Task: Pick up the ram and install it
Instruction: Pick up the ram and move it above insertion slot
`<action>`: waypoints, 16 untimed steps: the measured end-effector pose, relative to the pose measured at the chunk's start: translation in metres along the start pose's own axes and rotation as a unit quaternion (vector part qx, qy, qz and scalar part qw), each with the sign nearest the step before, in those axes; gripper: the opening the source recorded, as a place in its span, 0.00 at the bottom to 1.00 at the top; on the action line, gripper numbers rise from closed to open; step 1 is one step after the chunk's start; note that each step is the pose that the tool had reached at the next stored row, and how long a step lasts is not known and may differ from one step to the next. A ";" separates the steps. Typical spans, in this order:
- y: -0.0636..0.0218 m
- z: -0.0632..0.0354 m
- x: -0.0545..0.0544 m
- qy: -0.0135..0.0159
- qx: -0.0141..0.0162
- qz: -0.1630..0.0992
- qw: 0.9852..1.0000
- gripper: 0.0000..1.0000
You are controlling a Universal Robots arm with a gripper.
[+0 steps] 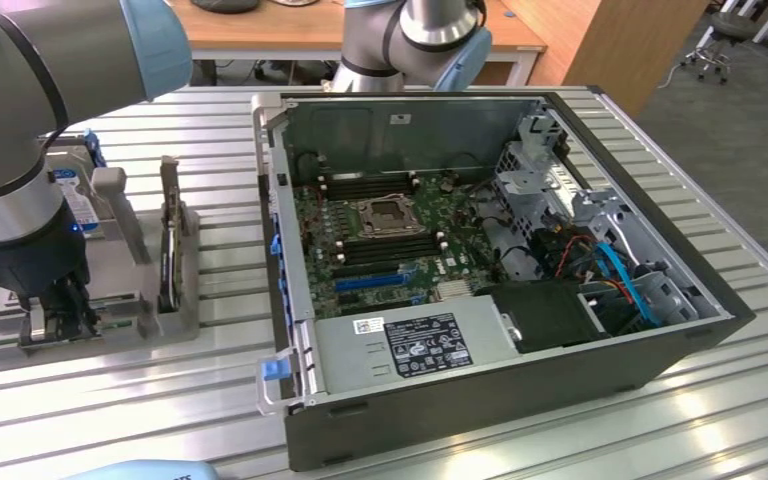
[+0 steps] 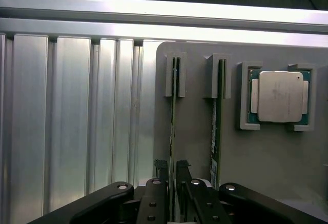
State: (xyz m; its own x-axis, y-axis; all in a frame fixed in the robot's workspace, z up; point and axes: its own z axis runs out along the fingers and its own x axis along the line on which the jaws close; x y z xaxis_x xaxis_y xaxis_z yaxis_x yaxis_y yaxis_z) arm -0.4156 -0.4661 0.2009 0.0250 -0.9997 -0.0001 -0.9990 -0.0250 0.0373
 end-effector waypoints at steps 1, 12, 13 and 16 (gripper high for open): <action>0.0000 0.0000 0.000 0.000 0.000 0.000 1.000 0.21; 0.0000 0.0000 0.000 0.000 0.000 0.000 1.000 0.13; 0.0000 0.0000 0.000 0.000 0.000 0.000 1.000 0.11; 0.0000 0.0000 0.000 0.000 0.000 0.000 1.000 0.11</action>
State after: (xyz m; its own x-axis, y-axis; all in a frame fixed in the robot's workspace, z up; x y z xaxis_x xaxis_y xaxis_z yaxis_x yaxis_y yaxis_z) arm -0.4156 -0.4660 0.2009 0.0250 -0.9997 -0.0001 -0.9990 -0.0249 0.0373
